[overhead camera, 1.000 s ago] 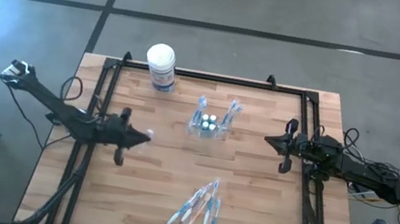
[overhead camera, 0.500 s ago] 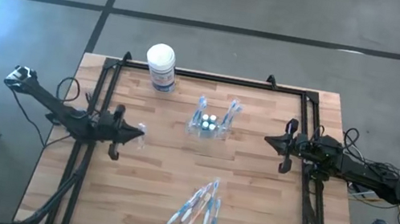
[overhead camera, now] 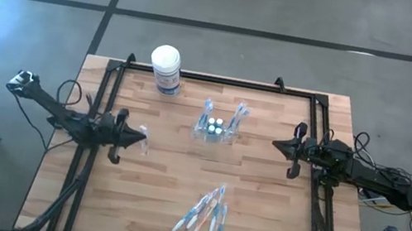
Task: Pick & Place toothbrushing station
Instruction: Put the violet toothbrush into the transparent bin organizer
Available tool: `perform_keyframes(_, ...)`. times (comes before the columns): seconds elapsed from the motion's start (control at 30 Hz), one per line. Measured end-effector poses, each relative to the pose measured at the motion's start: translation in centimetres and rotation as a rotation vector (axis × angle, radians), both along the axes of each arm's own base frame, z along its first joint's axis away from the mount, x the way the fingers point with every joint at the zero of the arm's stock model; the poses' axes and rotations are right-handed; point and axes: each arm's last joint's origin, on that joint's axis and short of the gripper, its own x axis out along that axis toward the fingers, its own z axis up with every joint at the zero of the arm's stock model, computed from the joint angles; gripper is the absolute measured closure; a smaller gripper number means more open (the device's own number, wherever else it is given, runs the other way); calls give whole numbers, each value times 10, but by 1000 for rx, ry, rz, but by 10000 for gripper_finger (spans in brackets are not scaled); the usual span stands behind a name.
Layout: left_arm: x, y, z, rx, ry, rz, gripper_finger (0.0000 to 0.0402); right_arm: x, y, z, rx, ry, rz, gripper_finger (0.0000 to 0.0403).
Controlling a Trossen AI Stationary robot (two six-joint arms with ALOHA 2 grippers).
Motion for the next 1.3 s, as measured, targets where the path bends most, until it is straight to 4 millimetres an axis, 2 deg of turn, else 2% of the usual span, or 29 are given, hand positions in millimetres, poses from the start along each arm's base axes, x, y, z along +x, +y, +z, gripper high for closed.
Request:
perform_keyframes(0.17, 2, -3, 11, -16, -21, -68, 401, 0, 0, 0, 0, 0, 0, 394)
perform_keyframes(0.37, 11, -7, 48, 49, -55, -67, 401, 0, 0, 0, 7, -3, 1, 394)
perform_keyframes(0.6, 38, -21, 95, 173, -41, -45, 401, 0, 0, 0, 11, -4, 1, 394)
perform_keyframes(0.73, 59, -29, 112, 185, -59, 11, 401, 0, 0, 0, 11, -5, 1, 394)
perform_keyframes(0.83, 77, -32, 111, 212, -41, 34, 401, 0, 0, 0, 11, -5, 1, 394)
perform_keyframes(0.93, 91, -28, 119, 197, -79, 85, 401, 0, 0, 0, 11, -4, 2, 394)
perform_keyframes(1.2, 121, 4, 110, 190, -160, 124, 401, 0, 0, 1, 10, -9, 1, 394)
perform_keyframes(1.3, 130, 18, 102, 199, -137, 175, 401, 0, 0, 1, 9, -11, 2, 394)
